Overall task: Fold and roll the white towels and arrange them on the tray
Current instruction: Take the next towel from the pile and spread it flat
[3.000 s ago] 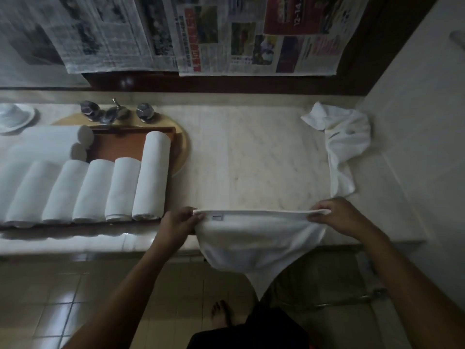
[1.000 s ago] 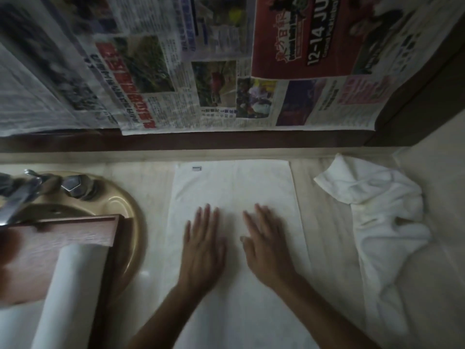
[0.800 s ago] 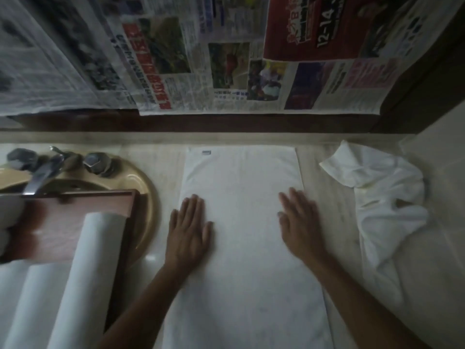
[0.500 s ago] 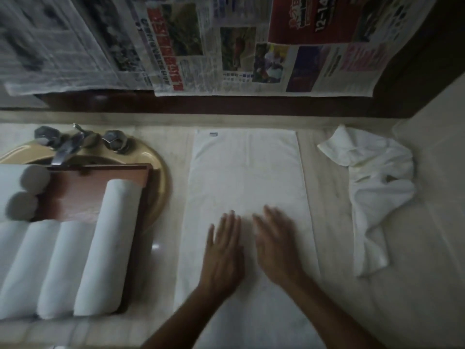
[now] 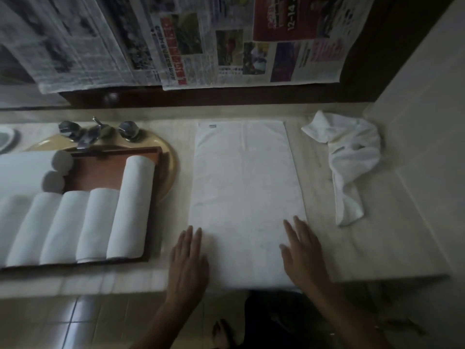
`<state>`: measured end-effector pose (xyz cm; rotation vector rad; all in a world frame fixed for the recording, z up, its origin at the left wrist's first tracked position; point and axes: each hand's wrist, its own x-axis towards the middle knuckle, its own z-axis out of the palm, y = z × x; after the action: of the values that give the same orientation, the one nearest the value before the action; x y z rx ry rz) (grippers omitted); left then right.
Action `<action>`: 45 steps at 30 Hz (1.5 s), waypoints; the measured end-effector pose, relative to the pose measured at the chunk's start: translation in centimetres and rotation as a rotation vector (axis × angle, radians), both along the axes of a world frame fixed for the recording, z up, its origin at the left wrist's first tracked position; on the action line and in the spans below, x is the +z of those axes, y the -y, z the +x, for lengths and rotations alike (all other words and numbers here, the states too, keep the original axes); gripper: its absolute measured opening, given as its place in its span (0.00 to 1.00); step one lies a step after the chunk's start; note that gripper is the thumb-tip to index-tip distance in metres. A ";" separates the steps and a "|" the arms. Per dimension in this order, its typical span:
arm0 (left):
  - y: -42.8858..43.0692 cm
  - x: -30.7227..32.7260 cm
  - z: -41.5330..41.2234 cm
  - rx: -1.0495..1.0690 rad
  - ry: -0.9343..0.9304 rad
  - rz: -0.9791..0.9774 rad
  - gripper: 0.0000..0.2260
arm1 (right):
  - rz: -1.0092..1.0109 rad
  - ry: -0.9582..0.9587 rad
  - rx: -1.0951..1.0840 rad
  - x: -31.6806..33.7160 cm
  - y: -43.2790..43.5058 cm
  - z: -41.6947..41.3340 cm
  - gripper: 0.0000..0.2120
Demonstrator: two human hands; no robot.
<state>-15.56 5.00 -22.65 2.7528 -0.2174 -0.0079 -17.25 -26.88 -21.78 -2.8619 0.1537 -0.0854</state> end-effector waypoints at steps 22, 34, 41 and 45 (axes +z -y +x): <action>-1.2 1.1 -8.2 -0.230 0.002 0.048 0.25 | 0.089 -0.132 0.133 1.3 -1.7 -8.1 0.25; 5.8 5.4 -0.3 -0.058 -0.132 -0.076 0.13 | 0.300 -0.278 0.147 5.0 2.8 2.8 0.14; 15.3 6.6 5.1 0.013 -0.152 -0.207 0.13 | 0.280 -0.218 0.138 5.9 8.7 16.0 0.11; 20.4 6.7 6.9 0.030 -0.168 -0.248 0.14 | 0.256 -0.190 0.118 5.5 10.3 24.2 0.14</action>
<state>-8.64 -15.38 -15.96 2.4918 -0.1225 -0.1906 6.92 -37.21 -16.24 -2.6117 0.0297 0.2153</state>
